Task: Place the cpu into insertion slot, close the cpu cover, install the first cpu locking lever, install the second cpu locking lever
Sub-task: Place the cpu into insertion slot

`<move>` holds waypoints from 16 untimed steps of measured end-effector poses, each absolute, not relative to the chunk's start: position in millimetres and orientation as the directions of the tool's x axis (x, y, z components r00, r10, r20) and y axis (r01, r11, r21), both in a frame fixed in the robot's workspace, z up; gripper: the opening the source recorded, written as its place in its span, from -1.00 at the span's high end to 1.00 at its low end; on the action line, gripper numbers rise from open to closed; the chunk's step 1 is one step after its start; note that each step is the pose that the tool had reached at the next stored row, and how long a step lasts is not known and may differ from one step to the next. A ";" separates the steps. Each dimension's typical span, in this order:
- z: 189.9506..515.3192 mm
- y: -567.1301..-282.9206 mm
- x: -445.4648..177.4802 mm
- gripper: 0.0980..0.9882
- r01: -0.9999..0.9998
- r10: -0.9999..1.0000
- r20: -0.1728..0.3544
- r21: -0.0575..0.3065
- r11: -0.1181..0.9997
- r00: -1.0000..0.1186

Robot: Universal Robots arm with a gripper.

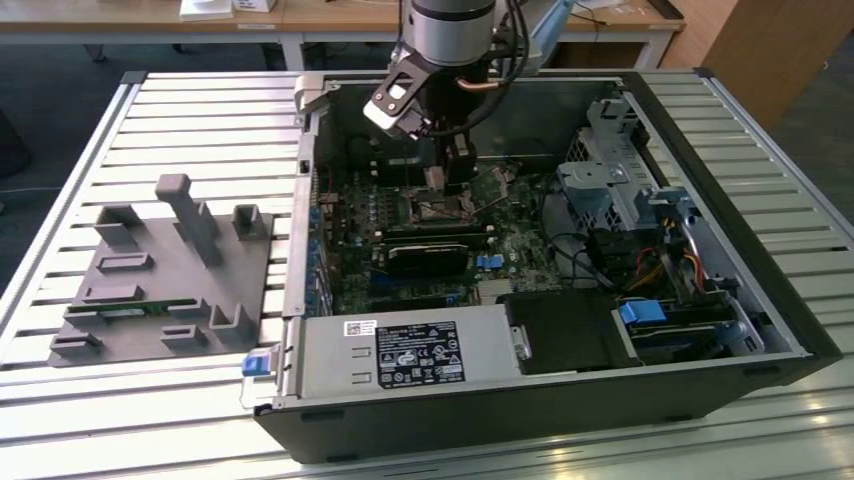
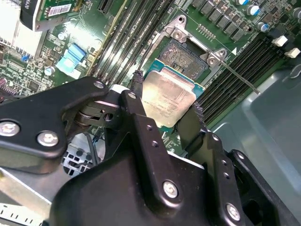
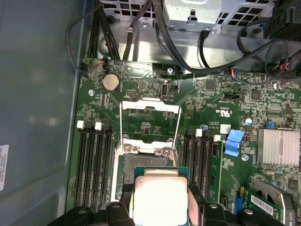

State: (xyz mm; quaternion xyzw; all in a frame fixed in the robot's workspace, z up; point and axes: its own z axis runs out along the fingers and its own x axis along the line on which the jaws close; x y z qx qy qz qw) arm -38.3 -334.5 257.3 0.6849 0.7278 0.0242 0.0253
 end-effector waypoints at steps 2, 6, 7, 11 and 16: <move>256.5 -334.5 -38.3 0.00 0.996 0.998 -0.005 0.070 0.061 -0.060; 252.7 -332.9 -38.3 0.00 0.996 0.998 -0.011 0.070 0.061 -0.060; 251.1 -332.0 -38.3 0.00 0.996 0.998 -0.012 0.070 0.061 -0.060; 244.0 -328.1 -38.4 0.00 0.996 0.998 -0.015 0.070 0.061 -0.060; 235.6 -325.8 -38.3 0.00 0.996 0.998 -0.016 0.070 0.061 -0.060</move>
